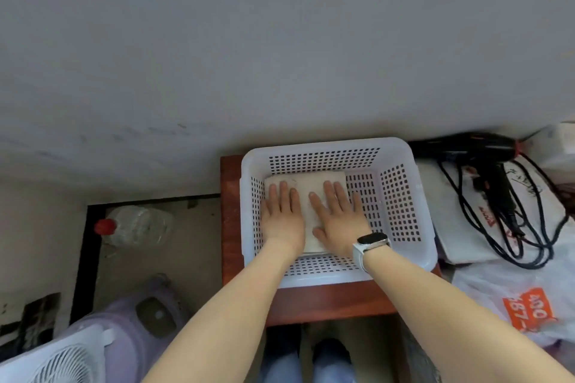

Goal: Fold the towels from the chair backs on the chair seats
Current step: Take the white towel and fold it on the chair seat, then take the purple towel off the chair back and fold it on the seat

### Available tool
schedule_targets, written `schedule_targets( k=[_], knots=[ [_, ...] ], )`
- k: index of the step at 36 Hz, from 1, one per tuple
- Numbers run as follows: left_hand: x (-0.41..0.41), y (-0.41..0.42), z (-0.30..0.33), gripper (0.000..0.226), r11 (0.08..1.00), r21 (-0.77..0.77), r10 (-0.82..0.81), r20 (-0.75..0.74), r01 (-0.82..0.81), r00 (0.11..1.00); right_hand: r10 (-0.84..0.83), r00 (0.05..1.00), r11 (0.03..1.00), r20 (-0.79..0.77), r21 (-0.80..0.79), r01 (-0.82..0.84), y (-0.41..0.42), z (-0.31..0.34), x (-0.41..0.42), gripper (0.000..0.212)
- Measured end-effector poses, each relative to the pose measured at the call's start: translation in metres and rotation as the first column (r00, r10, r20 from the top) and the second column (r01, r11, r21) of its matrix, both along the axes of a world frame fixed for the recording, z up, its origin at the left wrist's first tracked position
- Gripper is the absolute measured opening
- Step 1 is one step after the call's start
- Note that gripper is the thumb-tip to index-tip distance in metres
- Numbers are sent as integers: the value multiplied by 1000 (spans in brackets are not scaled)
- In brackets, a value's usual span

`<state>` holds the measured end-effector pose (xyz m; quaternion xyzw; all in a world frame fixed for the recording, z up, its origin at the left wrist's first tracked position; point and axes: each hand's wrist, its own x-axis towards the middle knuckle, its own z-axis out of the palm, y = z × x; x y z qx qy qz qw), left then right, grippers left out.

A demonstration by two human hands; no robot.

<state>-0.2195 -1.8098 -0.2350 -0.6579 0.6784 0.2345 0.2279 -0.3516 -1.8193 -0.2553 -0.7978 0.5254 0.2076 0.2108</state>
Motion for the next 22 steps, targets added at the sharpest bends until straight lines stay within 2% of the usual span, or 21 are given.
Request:
schedule_targets(
  k=[3,6,10,16,19,22],
  knots=[
    [3,9,22,55,986,-153,42,-173,-69,984,-85,988,993,128,-75,95,2,25,3,55],
    [13,37,51,48,932,-301,85,-358,-202,930,-134,944,971,300,-151,186,15,55,9,45],
    [31,101,88,47,809,-347,310,-433,-474,846,-117,855,978,505,-90,187,52,93,29,37],
    [59,228,125,46,562,-337,638,-405,-756,655,130,804,990,580,-26,-141,134,138,87,32],
    [78,299,141,43,382,-351,760,-408,-855,506,312,769,934,558,-30,-357,185,158,121,32],
    [90,380,158,41,174,-376,841,-425,-910,336,485,686,839,543,-65,-541,242,176,148,29]
  ],
)
